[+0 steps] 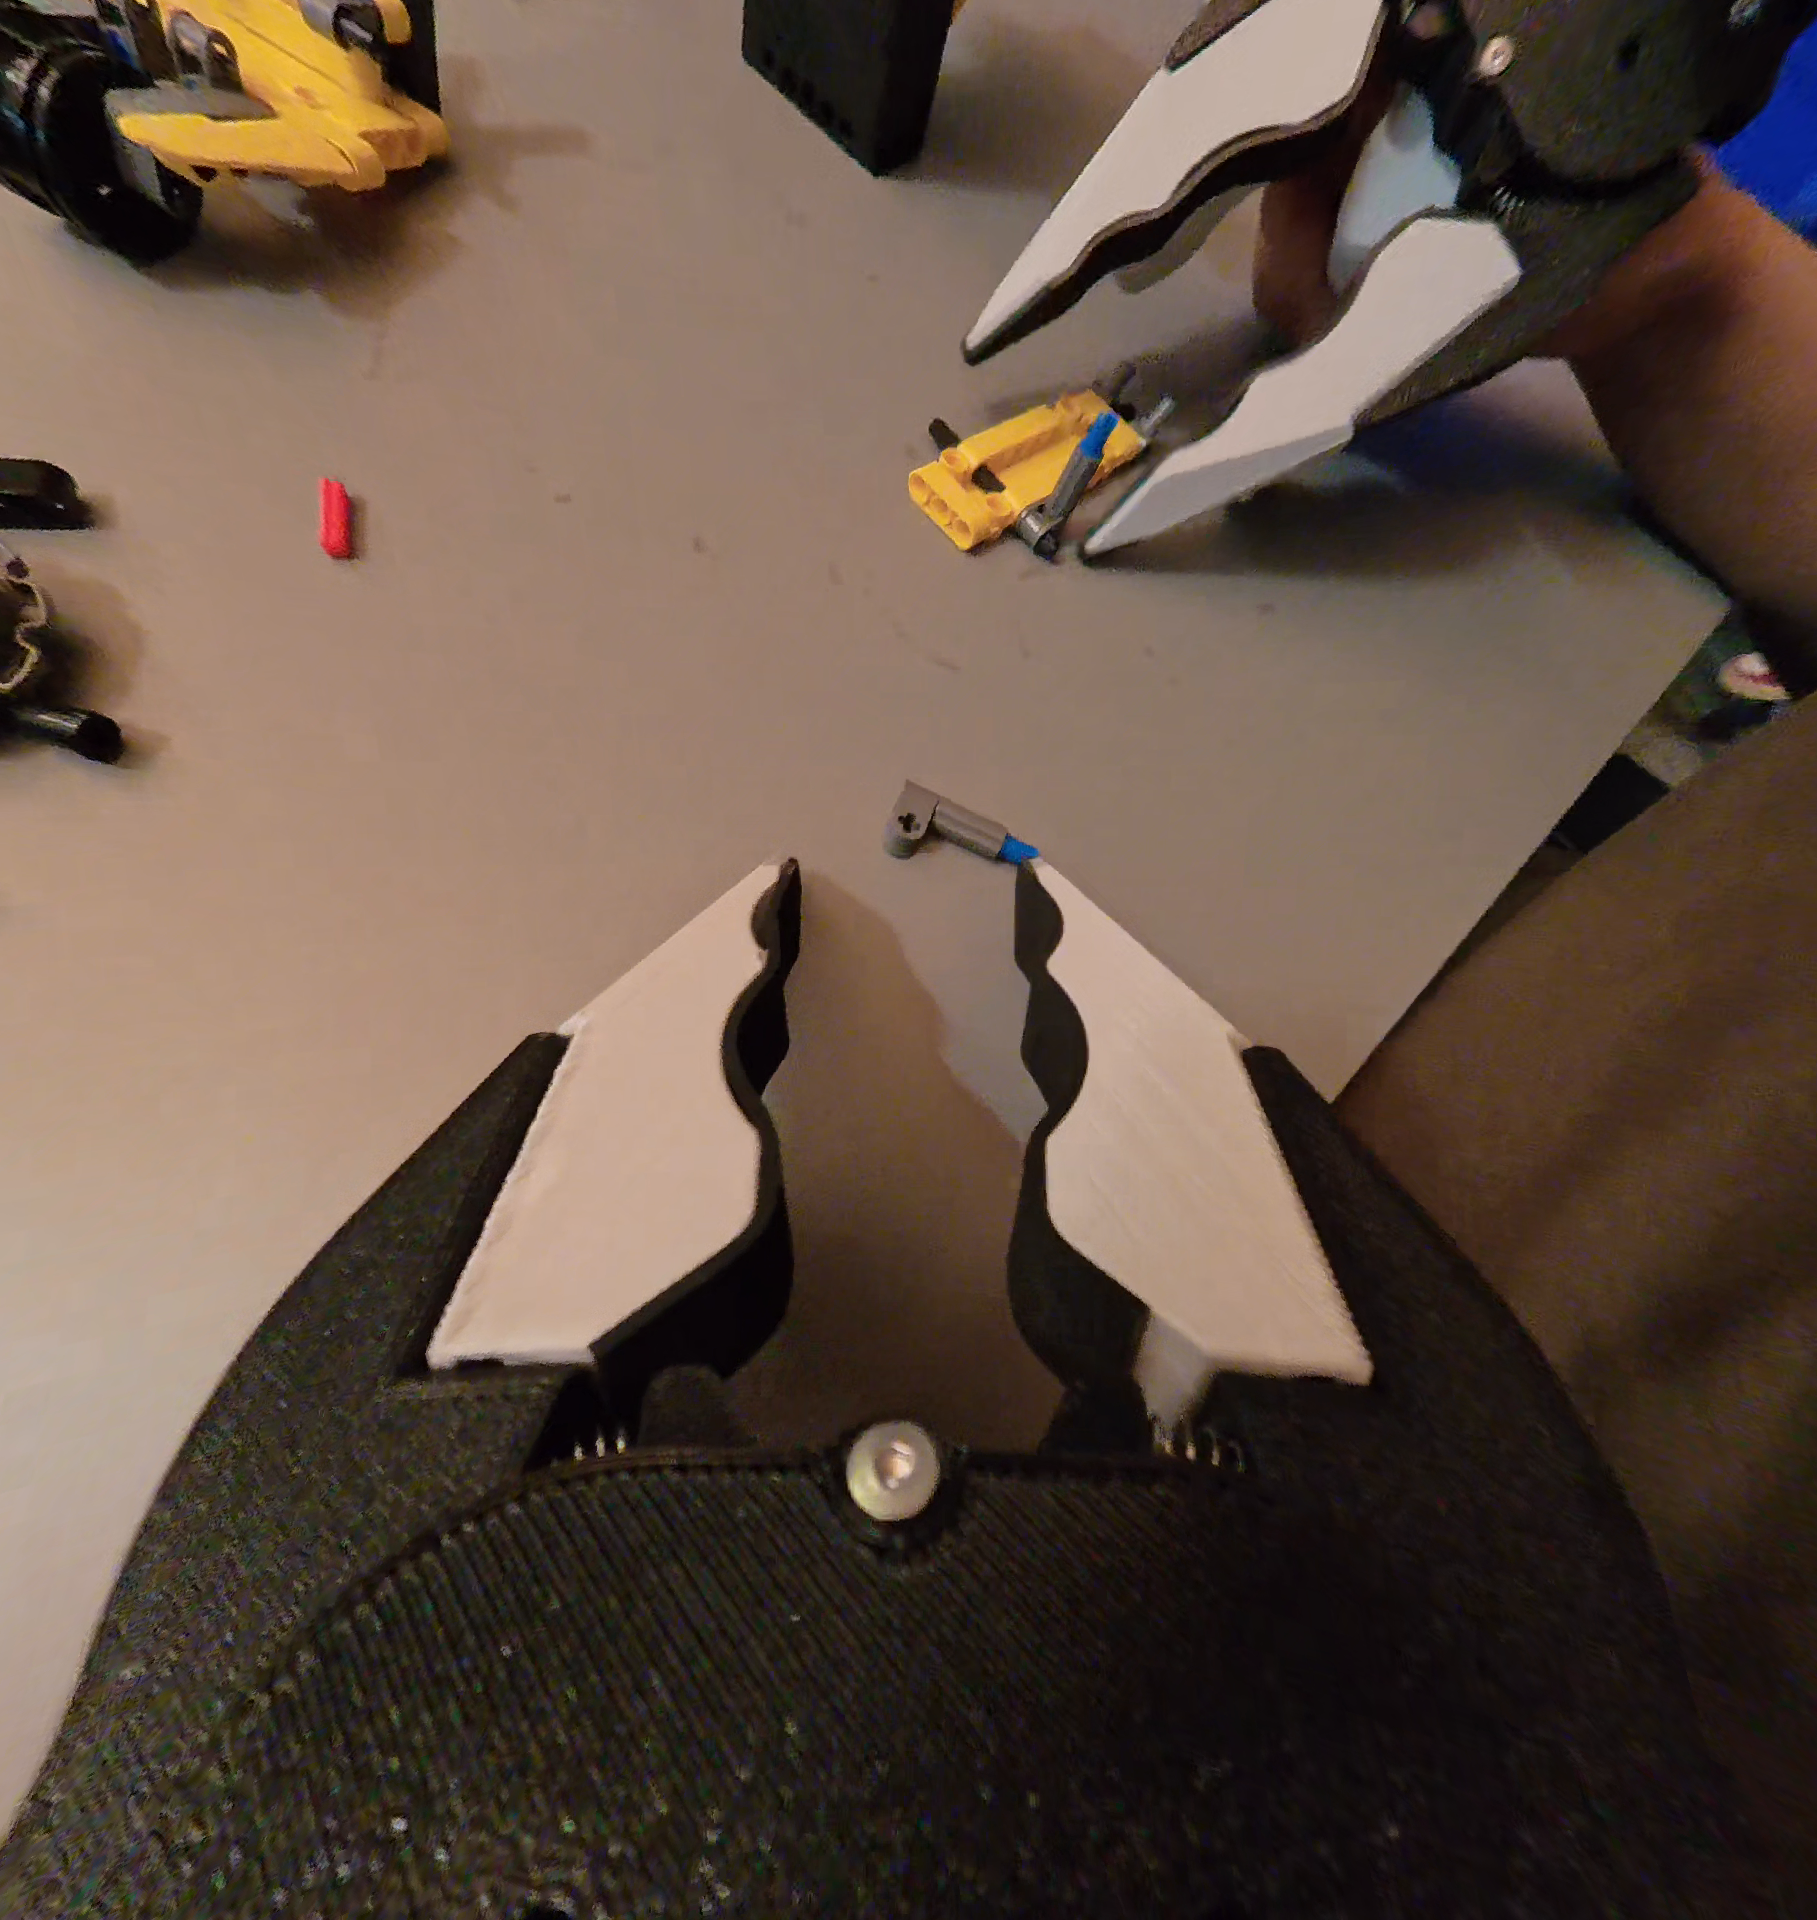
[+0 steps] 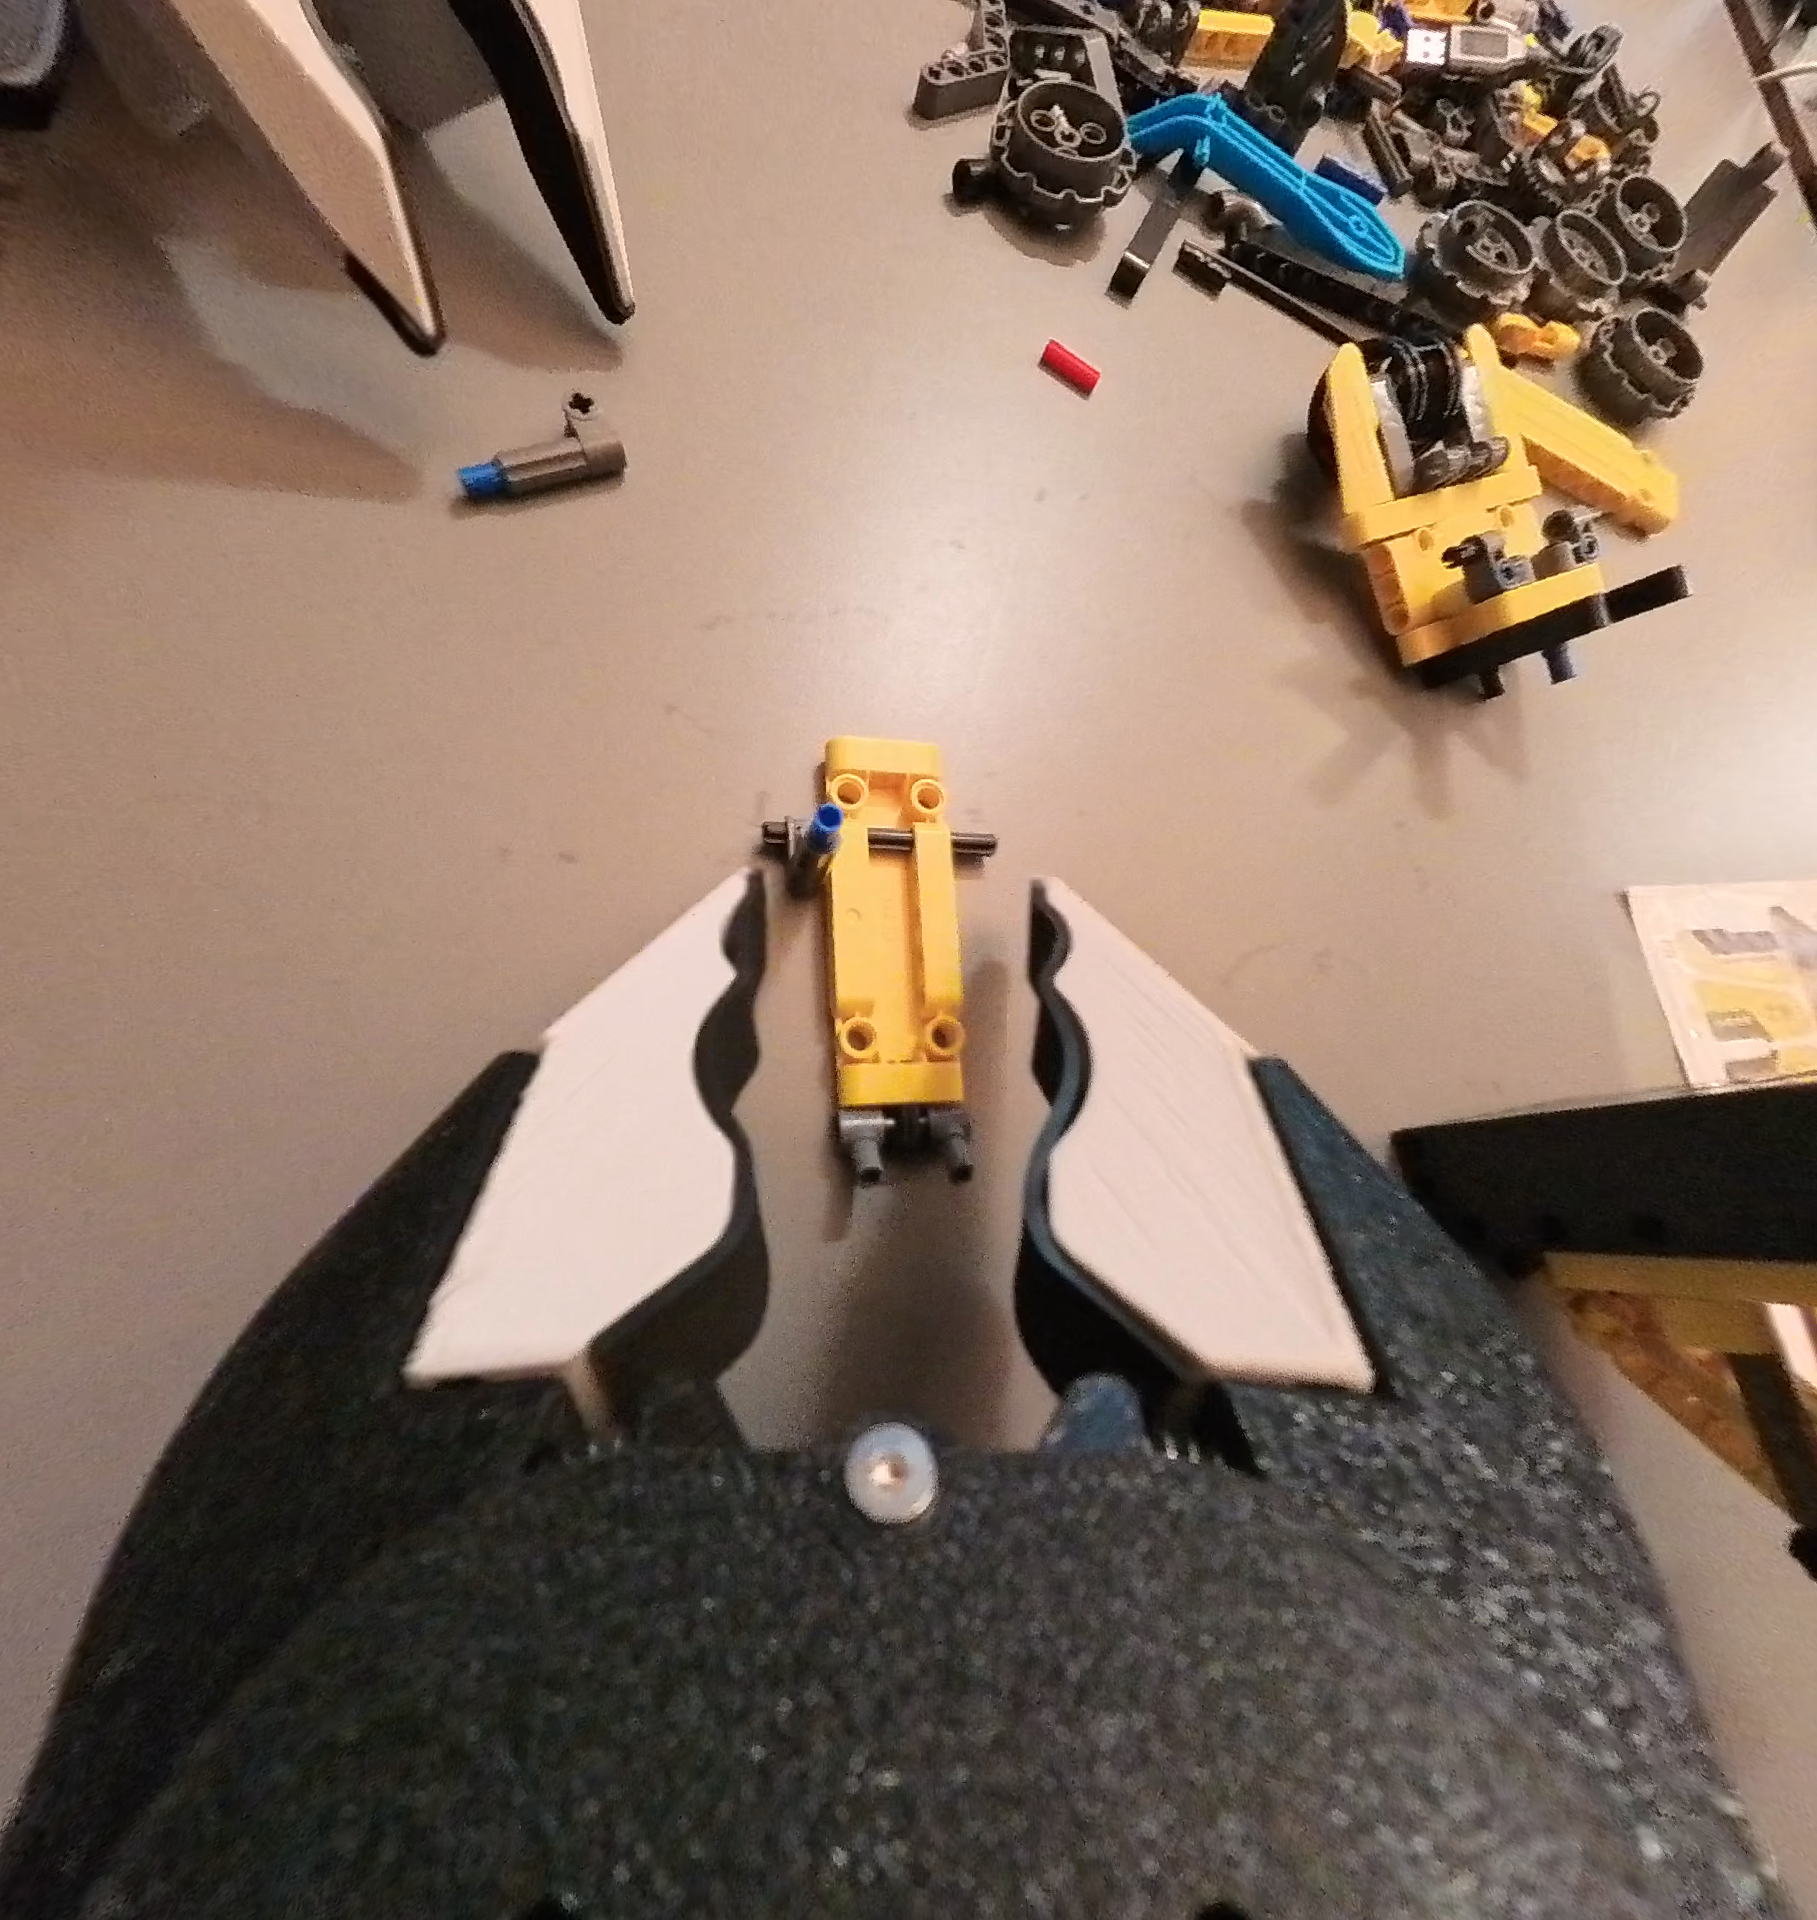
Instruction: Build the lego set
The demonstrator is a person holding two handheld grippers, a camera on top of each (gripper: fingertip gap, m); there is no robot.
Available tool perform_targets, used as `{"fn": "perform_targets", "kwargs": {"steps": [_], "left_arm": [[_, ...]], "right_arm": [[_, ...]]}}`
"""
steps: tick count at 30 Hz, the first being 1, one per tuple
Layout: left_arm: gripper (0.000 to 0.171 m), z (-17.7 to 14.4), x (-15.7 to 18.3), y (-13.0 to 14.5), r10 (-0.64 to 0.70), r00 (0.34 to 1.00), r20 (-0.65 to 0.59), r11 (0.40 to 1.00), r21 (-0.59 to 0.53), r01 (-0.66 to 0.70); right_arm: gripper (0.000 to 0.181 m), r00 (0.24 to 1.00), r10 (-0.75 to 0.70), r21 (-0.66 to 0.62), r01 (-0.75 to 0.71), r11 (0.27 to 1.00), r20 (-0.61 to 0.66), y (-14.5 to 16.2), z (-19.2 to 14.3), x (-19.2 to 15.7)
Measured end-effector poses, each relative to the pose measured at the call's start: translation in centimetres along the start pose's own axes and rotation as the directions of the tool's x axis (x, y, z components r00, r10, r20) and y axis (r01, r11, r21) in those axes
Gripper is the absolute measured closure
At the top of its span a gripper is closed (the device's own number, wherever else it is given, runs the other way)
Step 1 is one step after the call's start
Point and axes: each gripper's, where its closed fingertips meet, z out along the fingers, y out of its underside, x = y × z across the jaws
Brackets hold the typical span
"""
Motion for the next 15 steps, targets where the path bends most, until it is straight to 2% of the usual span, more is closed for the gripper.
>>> {"fn": "perform_targets", "kwargs": {"steps": [2, 9, 11, 15], "left_arm": [[0.133, -0.1, 0.1, -0.4, -0.039, 0.998, -0.040, 0.999, 0.025, 0.040], [0.131, -1.2, 0.1, -2.1, -0.138, 0.979, -0.150, 0.982, 0.109, 0.155], [0.131, -2.1, -0.7, -3.6, -0.128, 0.984, -0.128, 0.971, 0.186, 0.150], [0.131, -3.6, -4.8, -6.9, -0.153, 0.988, 0.024, 0.928, 0.347, 0.135]], "right_arm": [[0.121, 1.000, 0.011, 0.014, -0.012, 1.000, 0.021, -0.1, -0.2, -0.2], [0.118, 0.992, 0.116, 0.167, -0.122, 0.978, 0.042, -2.4, -1.8, 0.7], [0.118, 0.991, 0.135, 0.232, -0.136, 0.963, 0.018, -3.5, -2.5, 1.4], [0.123, 0.985, 0.157, 0.352, -0.121, 0.928, -0.076, -5.4, -3.8, 2.7]]}}
